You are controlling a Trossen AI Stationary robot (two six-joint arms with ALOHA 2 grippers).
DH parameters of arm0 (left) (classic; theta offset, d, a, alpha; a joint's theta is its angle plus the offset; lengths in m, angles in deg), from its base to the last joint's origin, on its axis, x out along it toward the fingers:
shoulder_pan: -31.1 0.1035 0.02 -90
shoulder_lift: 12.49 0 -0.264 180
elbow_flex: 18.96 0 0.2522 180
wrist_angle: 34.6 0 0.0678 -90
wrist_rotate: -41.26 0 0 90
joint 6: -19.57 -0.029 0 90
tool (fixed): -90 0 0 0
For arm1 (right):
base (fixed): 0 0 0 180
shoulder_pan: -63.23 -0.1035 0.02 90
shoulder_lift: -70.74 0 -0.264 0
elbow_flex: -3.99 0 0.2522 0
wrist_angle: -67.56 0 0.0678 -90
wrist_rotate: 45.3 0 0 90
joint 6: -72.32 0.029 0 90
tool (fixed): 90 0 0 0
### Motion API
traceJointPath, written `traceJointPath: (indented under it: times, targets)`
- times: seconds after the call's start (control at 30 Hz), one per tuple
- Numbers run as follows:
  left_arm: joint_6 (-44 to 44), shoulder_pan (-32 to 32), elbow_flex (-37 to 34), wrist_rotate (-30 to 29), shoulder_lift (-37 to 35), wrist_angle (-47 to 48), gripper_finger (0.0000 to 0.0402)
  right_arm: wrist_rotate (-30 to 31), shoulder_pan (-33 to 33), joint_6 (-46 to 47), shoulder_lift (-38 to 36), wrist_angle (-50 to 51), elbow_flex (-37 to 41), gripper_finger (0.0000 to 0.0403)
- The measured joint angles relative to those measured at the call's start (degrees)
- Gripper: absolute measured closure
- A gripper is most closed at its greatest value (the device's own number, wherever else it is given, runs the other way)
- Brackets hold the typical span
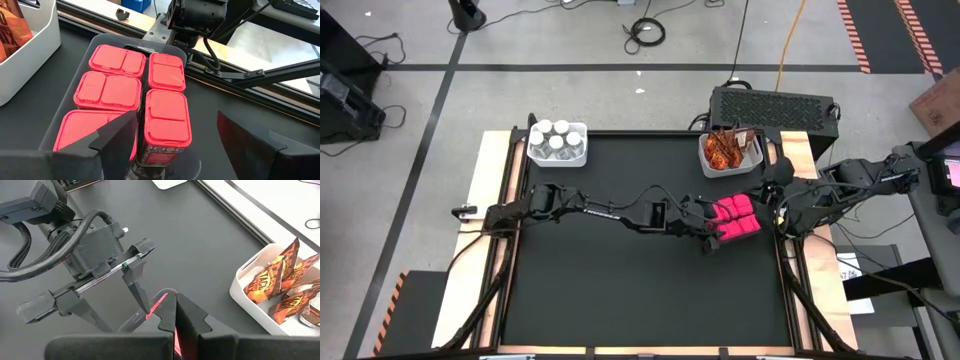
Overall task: Sort spices by type
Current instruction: Put the red seasoning can into the black transparent bin
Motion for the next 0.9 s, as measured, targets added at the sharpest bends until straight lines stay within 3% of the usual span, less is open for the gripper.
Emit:
traceJointPath:
  times: [0.4,0.63,0.9]
  targets:
    - [-0.11,0.0,0.22,0.24,-4.99,0.64,0.012,0.01,0.01,-0.25,0.0,0.18,0.0,0.0403]
    - [-3.23,-0.02,0.22,-0.52,-12.37,8.59,0.0119,0.01,0.0,-1.73,0.01,-3.38,-0.02,0.0403]
    - [-5.96,-0.83,-1.26,-5.78,-21.75,18.72,0.0119,-0.5,0.0,-1.06,0.08,-5.18,-0.02,0.0403]
